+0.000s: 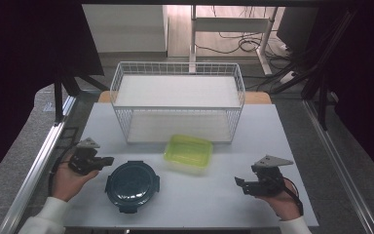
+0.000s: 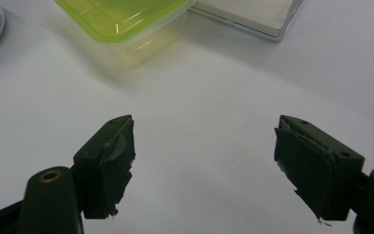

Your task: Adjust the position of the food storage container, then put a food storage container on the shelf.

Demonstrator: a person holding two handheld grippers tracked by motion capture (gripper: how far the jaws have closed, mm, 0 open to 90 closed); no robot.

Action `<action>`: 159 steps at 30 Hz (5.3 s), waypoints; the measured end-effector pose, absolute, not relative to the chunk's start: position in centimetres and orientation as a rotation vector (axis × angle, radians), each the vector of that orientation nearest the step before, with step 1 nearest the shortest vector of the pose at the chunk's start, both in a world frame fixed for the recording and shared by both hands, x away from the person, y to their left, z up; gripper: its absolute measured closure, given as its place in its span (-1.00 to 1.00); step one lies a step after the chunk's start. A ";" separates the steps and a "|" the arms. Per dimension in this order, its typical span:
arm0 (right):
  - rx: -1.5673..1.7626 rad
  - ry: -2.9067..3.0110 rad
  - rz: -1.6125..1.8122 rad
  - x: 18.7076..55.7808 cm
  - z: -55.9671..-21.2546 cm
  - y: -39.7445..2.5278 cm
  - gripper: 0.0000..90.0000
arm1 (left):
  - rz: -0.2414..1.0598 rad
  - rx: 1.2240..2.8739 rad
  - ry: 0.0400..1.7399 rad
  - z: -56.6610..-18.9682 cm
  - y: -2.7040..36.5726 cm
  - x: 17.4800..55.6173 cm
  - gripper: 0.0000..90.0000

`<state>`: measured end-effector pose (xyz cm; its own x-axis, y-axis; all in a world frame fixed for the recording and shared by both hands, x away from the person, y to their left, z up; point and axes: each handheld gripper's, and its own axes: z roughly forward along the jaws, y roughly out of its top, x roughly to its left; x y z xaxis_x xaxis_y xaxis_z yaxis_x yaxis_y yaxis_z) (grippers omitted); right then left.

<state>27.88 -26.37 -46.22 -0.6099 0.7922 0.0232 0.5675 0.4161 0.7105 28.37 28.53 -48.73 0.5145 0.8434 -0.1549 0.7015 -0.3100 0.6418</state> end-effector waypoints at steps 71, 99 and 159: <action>1.149 2.391 0.991 27.9 -46.4 -25.2 -0.51 | -0.087 2.041 1.245 -52.0 19.4 25.1 1.00; 1.140 2.375 1.012 27.6 -45.8 -25.4 -0.51 | 0.012 1.947 1.248 -49.9 20.0 25.4 0.95; 1.444 2.627 1.414 27.1 -49.2 -16.1 -0.86 | -0.272 1.751 1.239 -50.2 17.3 23.3 -0.71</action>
